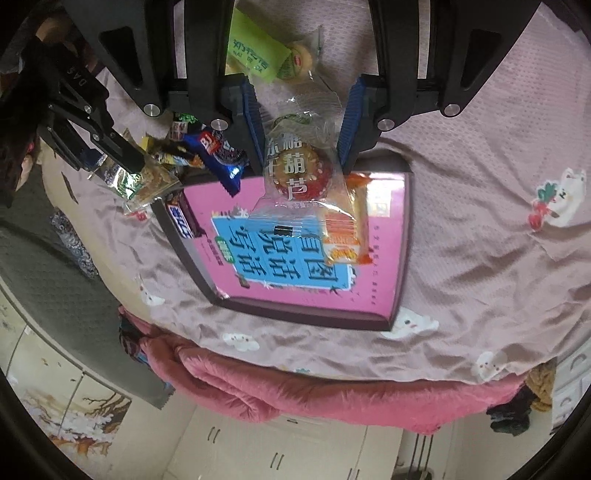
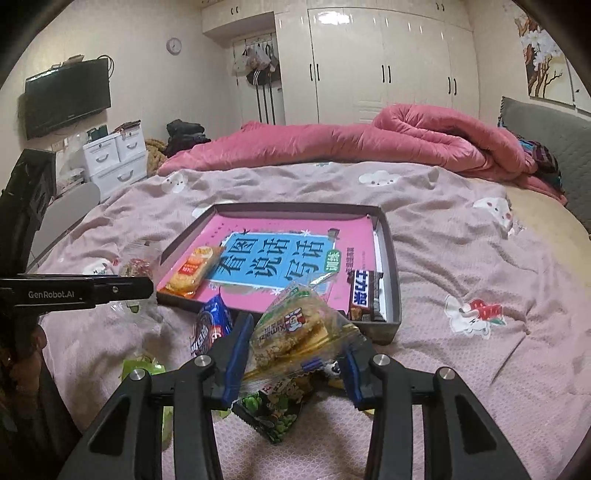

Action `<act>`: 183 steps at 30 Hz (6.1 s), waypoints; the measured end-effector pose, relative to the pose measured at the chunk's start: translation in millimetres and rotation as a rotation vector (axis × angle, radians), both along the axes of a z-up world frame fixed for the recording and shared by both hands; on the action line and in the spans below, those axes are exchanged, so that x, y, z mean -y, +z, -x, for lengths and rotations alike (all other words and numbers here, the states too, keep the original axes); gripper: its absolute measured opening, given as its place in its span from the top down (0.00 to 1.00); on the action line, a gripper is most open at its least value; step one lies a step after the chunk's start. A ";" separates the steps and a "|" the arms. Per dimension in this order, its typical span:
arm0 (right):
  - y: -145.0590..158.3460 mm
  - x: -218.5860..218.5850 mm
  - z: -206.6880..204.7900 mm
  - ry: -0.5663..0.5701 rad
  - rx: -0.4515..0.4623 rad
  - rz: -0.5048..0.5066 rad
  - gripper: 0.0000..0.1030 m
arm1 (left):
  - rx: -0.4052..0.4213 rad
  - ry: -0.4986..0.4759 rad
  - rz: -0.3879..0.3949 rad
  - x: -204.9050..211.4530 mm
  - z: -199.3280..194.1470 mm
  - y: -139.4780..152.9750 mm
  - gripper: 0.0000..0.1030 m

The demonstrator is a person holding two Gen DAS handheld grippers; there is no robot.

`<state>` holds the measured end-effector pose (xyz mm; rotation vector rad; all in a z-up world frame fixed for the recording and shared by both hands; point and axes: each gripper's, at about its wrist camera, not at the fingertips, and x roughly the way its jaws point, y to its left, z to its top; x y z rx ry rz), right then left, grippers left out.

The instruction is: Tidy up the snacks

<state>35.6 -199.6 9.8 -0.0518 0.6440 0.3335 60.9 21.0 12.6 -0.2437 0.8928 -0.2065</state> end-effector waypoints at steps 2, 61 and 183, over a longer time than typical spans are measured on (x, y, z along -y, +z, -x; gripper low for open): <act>2.3 0.9 -0.4 -0.005 0.007 -0.001 0.58 | 0.005 0.010 0.005 -4.2 -0.6 2.5 0.62; -2.7 12.2 -52.9 -0.101 -0.023 -0.019 0.58 | 0.002 -0.010 0.007 22.5 -82.1 -18.1 0.62; -12.2 19.6 -73.9 -0.157 -0.122 -0.059 0.42 | -0.025 -0.044 0.061 15.8 -66.0 -10.1 0.42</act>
